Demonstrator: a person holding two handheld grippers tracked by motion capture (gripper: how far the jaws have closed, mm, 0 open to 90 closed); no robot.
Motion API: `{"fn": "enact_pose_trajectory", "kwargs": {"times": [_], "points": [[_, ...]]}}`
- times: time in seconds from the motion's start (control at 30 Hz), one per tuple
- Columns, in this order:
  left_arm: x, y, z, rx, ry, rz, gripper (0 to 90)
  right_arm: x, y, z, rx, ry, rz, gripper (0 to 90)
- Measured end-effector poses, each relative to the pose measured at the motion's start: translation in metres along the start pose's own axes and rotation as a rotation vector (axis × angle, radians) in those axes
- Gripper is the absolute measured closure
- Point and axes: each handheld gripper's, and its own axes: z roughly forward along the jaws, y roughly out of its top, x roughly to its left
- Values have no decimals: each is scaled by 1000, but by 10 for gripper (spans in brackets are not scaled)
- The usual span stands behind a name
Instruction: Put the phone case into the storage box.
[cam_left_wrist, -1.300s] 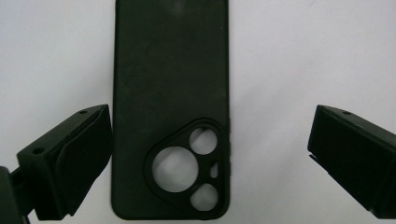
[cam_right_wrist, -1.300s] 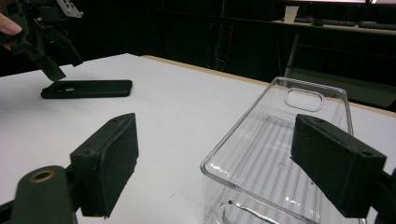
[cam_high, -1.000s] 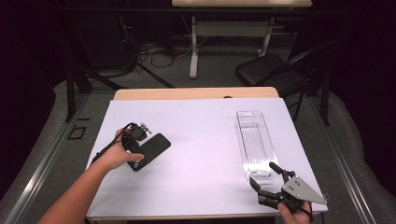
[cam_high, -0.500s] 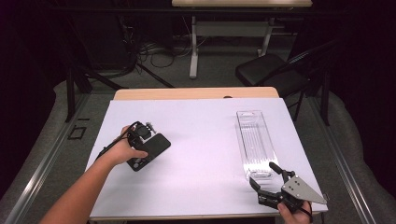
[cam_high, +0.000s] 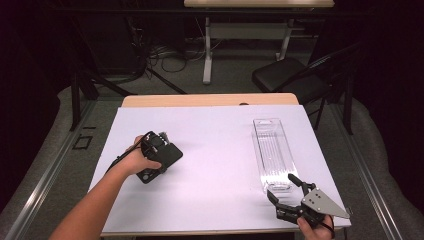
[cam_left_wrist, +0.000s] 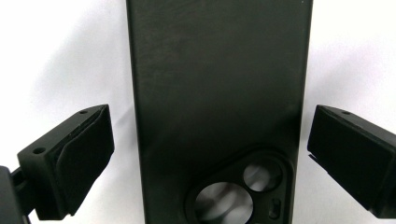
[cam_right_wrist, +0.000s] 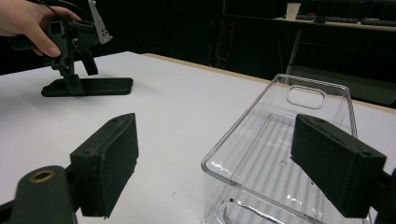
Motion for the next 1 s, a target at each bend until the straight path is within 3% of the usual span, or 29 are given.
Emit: {"fn": "enact_pose_trajectory", "kwargs": {"times": [0.6,1.0], "points": [[-1,2,4,25,-5,-10,76,0,0,0,5,3,-4,145],[4,-1,4,16,-50,-34,126,0,0,0,4,5,-10,145]]}}
